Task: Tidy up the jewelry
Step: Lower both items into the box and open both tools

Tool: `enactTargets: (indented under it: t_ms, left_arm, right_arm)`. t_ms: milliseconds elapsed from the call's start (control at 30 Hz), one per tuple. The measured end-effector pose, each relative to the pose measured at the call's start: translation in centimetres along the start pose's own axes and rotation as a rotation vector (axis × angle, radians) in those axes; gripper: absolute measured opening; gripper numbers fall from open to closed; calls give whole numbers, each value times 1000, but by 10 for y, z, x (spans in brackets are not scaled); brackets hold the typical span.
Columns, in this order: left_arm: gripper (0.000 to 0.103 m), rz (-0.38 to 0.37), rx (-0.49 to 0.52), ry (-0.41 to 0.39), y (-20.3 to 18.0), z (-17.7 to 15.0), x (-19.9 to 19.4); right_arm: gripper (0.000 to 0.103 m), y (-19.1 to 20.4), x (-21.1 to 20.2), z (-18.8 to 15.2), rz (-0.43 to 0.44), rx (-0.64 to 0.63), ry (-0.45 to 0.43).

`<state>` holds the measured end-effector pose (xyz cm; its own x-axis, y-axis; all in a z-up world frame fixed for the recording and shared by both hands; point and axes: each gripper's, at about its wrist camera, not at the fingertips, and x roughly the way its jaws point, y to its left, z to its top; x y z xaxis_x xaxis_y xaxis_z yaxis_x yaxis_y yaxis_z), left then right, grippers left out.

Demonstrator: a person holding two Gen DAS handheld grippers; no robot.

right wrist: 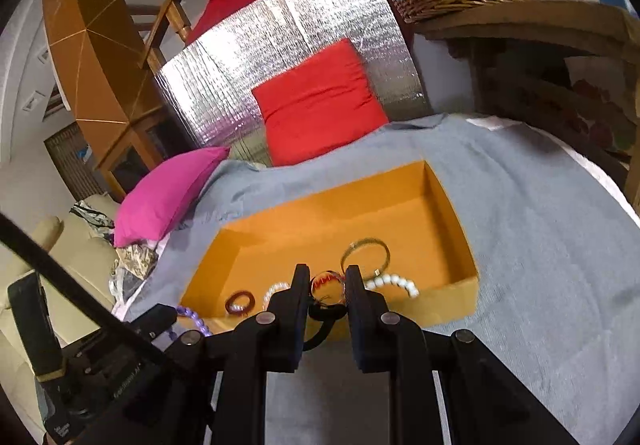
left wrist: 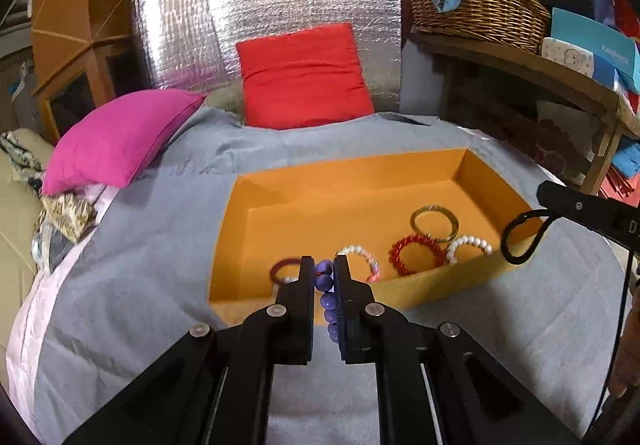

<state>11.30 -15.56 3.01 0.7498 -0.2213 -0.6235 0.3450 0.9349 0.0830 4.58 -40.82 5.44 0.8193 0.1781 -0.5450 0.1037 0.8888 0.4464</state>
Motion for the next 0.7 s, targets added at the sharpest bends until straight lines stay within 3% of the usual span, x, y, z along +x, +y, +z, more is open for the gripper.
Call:
enactTargets:
  t_ms: [167,367,700]
  left_arm:
    - [10,-31,19,7,-1,33,16]
    - [10,-43,4,73,8,67,65]
    - [10,-113,31,277,-15,73,162]
  right_arm:
    - [19,-5,11,17,-13,-3,-20]
    - [19,-37,47,43,-68,44,9]
    - [19,-64,124,52,-212,46,126]
